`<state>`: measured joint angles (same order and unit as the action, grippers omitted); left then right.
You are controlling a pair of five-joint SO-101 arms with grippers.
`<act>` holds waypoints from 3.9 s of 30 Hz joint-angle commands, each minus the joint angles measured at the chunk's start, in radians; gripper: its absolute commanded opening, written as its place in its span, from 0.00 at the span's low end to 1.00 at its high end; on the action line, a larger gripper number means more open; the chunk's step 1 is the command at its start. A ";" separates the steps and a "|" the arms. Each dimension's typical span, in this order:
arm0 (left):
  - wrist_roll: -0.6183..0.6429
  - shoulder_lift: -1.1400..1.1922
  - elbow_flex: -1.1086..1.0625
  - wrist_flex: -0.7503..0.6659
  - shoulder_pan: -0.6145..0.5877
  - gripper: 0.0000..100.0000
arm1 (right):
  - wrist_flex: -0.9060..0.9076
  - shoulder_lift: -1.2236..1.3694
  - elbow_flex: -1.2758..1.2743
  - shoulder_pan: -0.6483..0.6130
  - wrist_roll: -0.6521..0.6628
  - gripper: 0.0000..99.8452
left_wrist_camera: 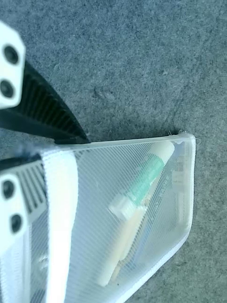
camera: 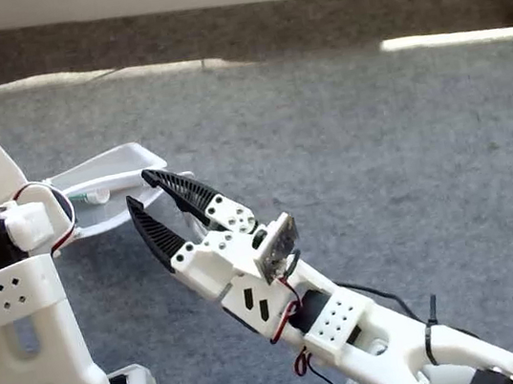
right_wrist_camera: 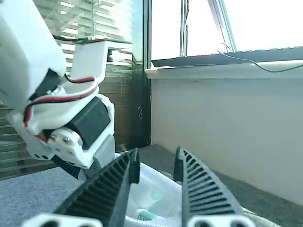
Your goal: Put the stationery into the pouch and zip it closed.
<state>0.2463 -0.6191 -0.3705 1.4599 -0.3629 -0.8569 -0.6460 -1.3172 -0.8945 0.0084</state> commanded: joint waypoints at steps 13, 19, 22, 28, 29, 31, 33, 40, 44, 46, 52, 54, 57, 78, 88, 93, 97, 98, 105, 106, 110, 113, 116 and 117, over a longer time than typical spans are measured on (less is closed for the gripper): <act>-0.005 -0.012 0.002 -0.020 -0.008 0.01 | 0.269 -0.216 -0.022 -0.007 0.104 0.10; -0.005 -0.012 0.002 -0.020 -0.008 0.01 | 0.608 -0.377 -0.025 -0.010 0.063 0.10; -0.005 -0.012 0.002 -0.021 -0.008 0.01 | 0.762 -0.440 -0.027 -0.002 -0.017 0.10; -0.006 -0.012 0.002 -0.021 -0.008 0.01 | 0.937 -0.463 -0.021 -0.001 -0.106 0.15; -0.006 -0.012 0.002 -0.021 -0.008 0.01 | 0.944 -0.463 -0.024 0.002 -0.114 0.16; -0.006 -0.012 0.002 -0.021 -0.008 0.01 | 0.961 -0.463 -0.022 0.010 -0.138 0.17; -0.006 -0.012 0.002 -0.021 -0.008 0.01 | 0.964 -0.463 -0.021 0.035 -0.164 0.17; -0.006 -0.012 0.002 -0.025 -0.008 0.01 | 0.954 -0.320 0.048 0.076 -0.192 0.17; -0.006 -0.012 0.002 -0.023 -0.008 0.01 | 0.952 -0.179 0.171 0.076 -0.244 0.17; -0.006 -0.012 0.002 -0.023 -0.008 0.01 | 0.952 -0.133 0.226 0.076 -0.261 0.17; -0.006 -0.012 0.002 -0.023 -0.008 0.01 | 0.952 -0.047 0.318 0.076 -0.259 0.17; -0.006 -0.012 0.002 -0.023 -0.008 0.01 | 0.949 -0.021 0.325 0.076 -0.256 0.17; -0.006 -0.012 0.002 -0.025 -0.008 0.01 | 0.846 0.019 0.320 0.096 -0.255 0.17; -0.032 -0.012 0.002 -0.025 -0.010 0.01 | 0.722 0.096 0.255 0.148 -0.255 0.15; -0.032 -0.012 0.002 -0.025 -0.010 0.01 | 0.722 0.097 0.252 0.153 -0.253 0.14; -0.032 -0.012 0.002 -0.025 -0.010 0.01 | 0.714 0.090 0.222 0.159 -0.164 0.07; -0.032 -0.012 0.002 -0.025 -0.012 0.01 | 0.714 0.012 0.170 0.157 -0.087 0.00; -0.032 -0.012 0.002 -0.025 -0.010 0.01 | 0.714 -0.015 0.154 0.160 -0.087 0.00; -0.032 -0.012 0.001 -0.025 -0.008 0.01 | 0.722 -0.134 0.070 0.160 -0.084 0.00; -0.032 -0.012 0.001 -0.025 -0.008 0.01 | 0.722 -0.145 0.061 0.160 -0.084 0.00; -0.032 -0.010 0.001 -0.026 -0.007 0.01 | 0.750 -0.186 0.044 0.163 -0.032 0.00; -0.032 -0.012 0.007 -0.028 -0.007 0.01 | 0.822 -0.229 0.042 0.160 0.054 0.00; -0.034 -0.012 0.007 -0.068 -0.004 0.01 | 0.897 -0.280 0.041 0.160 0.106 0.00; -0.035 -0.012 0.004 -0.091 0.007 0.01 | 0.928 -0.297 0.041 0.160 0.121 0.00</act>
<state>0.2202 -0.6176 -0.3736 1.4477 -0.3629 0.0038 -0.8715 -1.2820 -0.7472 0.0744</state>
